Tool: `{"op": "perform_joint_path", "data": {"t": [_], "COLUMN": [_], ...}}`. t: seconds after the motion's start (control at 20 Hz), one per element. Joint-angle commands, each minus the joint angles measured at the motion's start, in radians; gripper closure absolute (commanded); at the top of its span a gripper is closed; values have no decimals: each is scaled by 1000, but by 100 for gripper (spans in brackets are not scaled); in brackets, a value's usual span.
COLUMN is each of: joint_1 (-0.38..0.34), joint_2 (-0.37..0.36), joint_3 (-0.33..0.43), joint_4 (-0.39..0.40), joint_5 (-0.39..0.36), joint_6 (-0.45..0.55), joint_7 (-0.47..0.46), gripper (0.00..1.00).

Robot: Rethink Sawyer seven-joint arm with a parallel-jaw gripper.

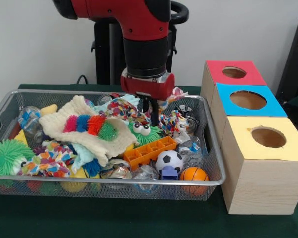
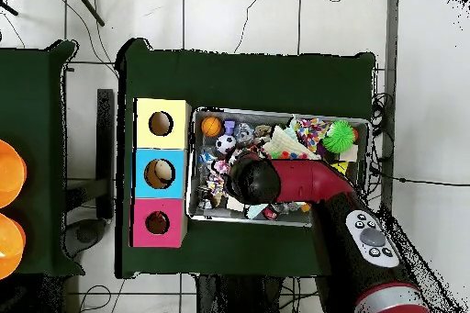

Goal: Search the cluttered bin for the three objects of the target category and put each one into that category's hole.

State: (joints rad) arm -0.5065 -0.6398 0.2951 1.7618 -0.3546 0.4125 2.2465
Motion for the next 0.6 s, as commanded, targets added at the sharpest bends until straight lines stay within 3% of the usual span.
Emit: {"op": "perform_joint_path", "data": {"t": [0.05,0.4,0.6], "joint_1": [6,-8,-54], "joint_2": [51,60,47], "joint_3": [-8,0,17], "joint_4": [-68,-73,-70], "joint_5": [26,34,14], "joint_6": [-51,-41,-9], "joint_7": [80,72,7], "gripper": [0,0,0]}}
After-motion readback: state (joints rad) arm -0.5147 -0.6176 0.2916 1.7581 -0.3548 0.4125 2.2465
